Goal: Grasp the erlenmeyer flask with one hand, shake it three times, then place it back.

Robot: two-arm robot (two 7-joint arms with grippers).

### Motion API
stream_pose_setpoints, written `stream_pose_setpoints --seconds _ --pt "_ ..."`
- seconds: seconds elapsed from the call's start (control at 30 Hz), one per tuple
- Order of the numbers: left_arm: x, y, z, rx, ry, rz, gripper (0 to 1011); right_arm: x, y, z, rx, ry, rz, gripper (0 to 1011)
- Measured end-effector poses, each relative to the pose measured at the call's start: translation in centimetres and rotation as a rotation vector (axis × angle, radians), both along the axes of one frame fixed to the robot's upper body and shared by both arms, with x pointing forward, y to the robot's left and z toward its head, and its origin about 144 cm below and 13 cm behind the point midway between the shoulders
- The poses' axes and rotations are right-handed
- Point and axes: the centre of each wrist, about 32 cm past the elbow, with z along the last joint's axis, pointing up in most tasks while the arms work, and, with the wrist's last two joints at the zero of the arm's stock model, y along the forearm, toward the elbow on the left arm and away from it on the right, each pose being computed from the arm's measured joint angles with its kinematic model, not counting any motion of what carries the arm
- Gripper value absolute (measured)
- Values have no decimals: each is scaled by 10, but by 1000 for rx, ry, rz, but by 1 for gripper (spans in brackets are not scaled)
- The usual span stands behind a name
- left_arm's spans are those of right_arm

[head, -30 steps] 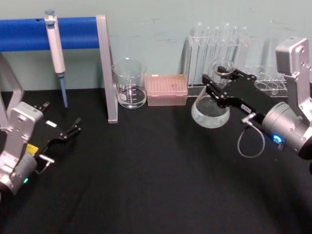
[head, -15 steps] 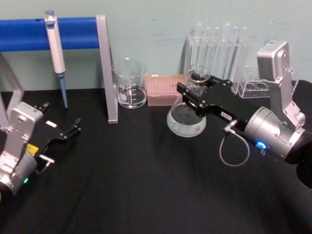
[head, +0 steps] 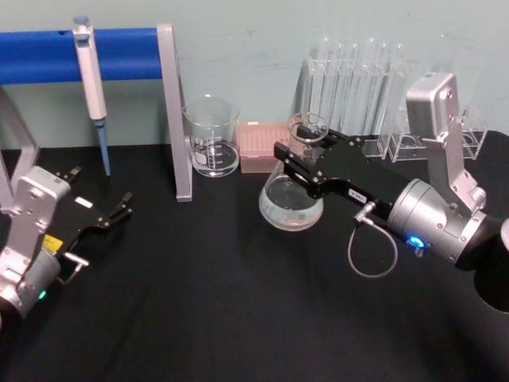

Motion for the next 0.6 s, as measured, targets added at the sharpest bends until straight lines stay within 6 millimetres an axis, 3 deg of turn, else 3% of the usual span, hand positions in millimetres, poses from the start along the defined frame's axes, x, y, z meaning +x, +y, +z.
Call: stream_pose_setpoints --seconds 0.6 --pt "0 0 0 0 0 0 1001 4 -1 -23 -9 34 12 451"
